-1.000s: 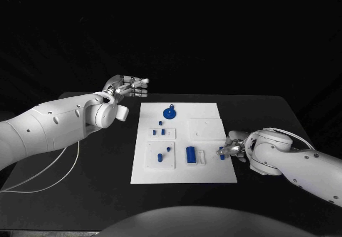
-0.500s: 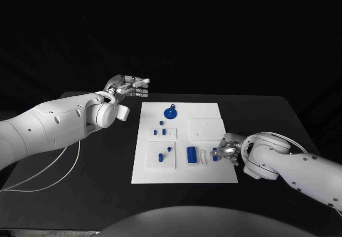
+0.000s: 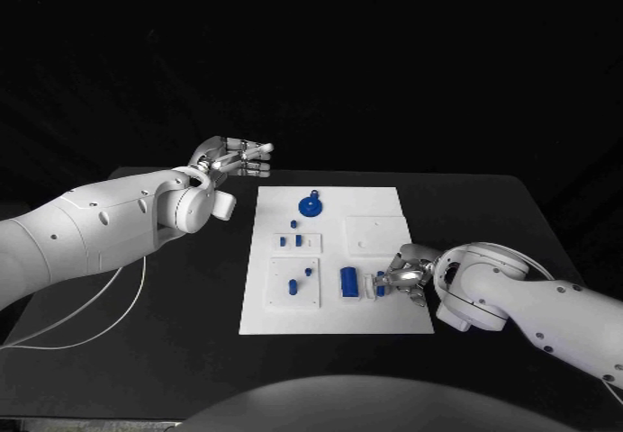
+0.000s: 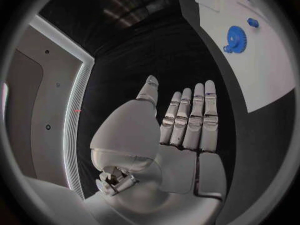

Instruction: Assemble the parts on the task board

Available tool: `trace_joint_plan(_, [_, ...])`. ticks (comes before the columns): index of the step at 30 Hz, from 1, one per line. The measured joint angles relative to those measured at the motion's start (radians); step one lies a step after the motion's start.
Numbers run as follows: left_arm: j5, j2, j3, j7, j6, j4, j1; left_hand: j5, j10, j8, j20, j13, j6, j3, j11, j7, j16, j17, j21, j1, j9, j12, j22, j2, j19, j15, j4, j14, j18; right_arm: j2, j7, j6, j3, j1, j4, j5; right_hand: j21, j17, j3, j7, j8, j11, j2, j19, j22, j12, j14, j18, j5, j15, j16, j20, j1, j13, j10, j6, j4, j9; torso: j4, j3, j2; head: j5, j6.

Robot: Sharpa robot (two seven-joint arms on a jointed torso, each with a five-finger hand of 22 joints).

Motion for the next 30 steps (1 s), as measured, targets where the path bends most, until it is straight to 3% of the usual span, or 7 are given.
trace_joint_plan(14, [-0.003,0.0,0.0,-0.003,0.002,-0.001,0.0,0.0,0.0,0.0,0.0,0.0,-0.004,0.0,0.0,0.004,0.0,0.0,0.0,0.0,0.0,0.0,0.0,0.0,0.0,0.0,0.0,0.0,0.0,0.003,-0.001,0.009,0.005,0.0,0.015,0.027,0.0,-0.002,0.0,0.0,-0.001,0.0,0.0,0.0,0.0,-0.004,0.0,0.0,0.0,0.0,0.0,0.0,0.0,0.0,0.0,0.0,0.0,0.0,0.0003,-0.0001,0.0,0.0,0.002])
trace_joint_plan(30, [-0.006,0.003,0.0,-0.007,0.004,-0.002,0.0,0.0,0.0,0.0,0.0,0.0,-0.011,0.0,0.0,0.004,0.0,0.0,0.0,0.0,0.0,0.0,0.0,0.0,0.0,0.0,0.0,0.0,0.0,0.037,-0.003,0.034,0.002,0.0,-0.021,0.008,0.0,-0.001,-0.003,-0.001,-0.001,0.0,-0.005,0.0,0.003,-0.004,0.0,0.0,-0.001,0.0,0.0,0.0,0.005,-0.001,0.0,0.001,-0.003,-0.001,0.0011,-0.0003,0.0,0.002,0.001])
